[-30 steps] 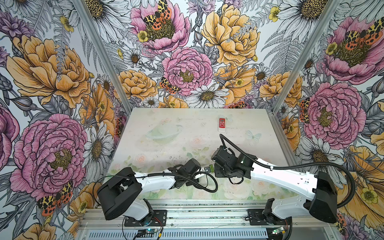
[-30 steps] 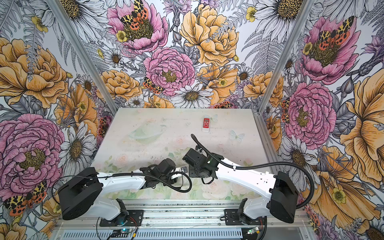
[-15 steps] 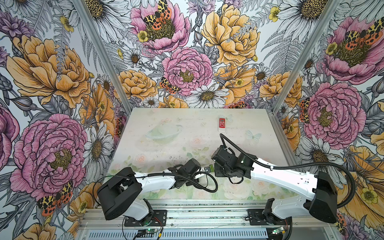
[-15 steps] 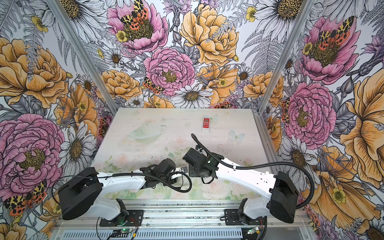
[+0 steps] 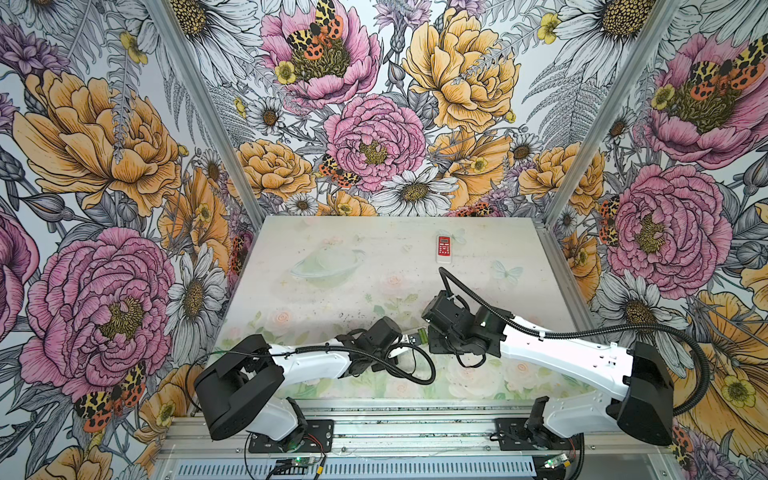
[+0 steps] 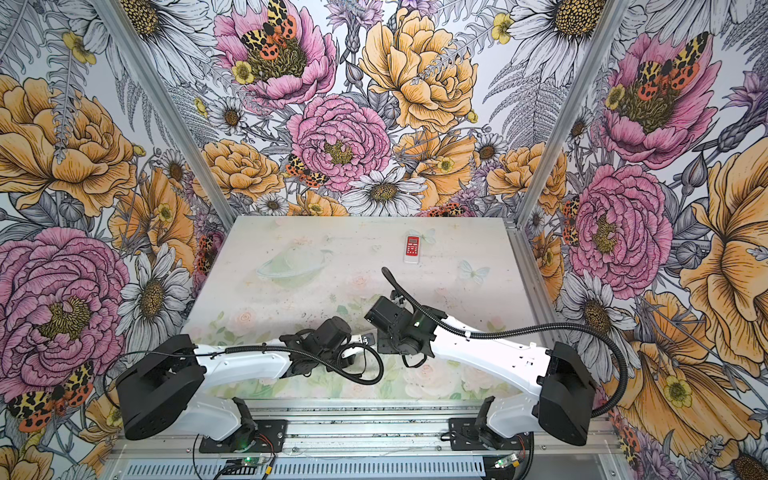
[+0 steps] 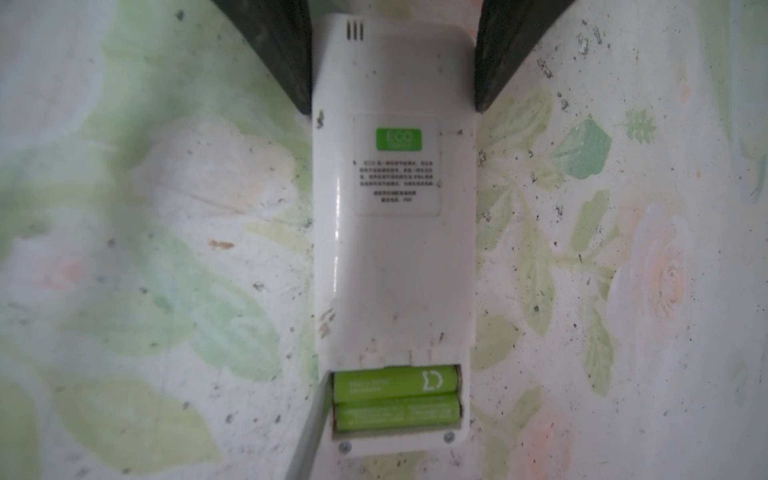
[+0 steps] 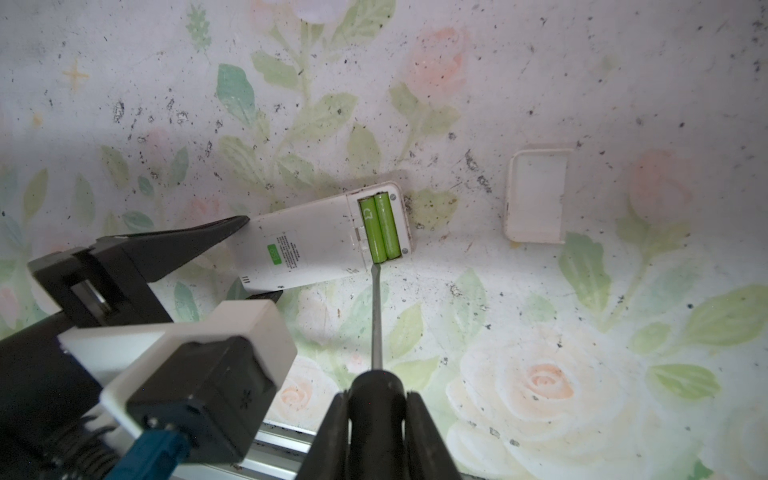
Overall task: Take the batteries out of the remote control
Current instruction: 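Lever the screwdriver under the nearer green battery with the right gripper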
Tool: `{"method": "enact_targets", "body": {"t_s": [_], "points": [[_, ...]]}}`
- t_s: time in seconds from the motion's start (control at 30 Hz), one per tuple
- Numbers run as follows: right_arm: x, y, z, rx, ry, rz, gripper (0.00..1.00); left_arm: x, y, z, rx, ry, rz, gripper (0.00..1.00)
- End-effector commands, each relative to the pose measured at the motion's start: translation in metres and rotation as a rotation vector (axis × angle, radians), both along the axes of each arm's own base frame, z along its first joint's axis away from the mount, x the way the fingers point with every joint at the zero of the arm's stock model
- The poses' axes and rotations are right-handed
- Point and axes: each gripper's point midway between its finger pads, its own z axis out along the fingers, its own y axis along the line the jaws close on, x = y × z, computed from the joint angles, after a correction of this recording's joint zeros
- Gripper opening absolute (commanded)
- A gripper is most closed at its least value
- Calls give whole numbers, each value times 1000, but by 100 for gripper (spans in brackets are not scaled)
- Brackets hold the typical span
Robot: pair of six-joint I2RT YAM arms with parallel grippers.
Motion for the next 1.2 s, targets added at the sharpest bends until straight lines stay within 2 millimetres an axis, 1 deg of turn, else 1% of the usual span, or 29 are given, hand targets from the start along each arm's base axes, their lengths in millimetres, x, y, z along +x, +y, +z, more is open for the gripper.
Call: {"method": "enact_targets", "body": {"t_s": [0.0,0.2,0.27,0.33,0.47,0.63,0.73,0.87,1.0,1.17], "points": [[11,-8,-13,-75,-69,-41,0,-10,6,-13,40,40,-20,0],[14,1,-16,-61,-209,-56,0,-14,5,-14,35,70,-37,0],[15,9,-14,-25,-295,-54,0,-15,5,-14,33,78,-39,0],[16,18,-10,49,-375,-57,0,-15,6,-14,34,83,-40,0],[18,21,-6,159,-525,-77,0,-17,6,-14,26,102,-51,0],[18,19,-1,262,-673,-70,0,-19,5,-13,19,115,-65,0],[17,18,-7,282,-691,-65,0,-20,5,-13,19,123,-72,0],[14,25,-6,291,-713,-32,0,-20,6,-11,8,129,-71,0],[15,20,-11,264,-727,-49,0,-19,6,-10,1,134,-69,0],[17,8,-5,249,-796,-82,0,-19,7,-9,-13,153,-67,0]]}}
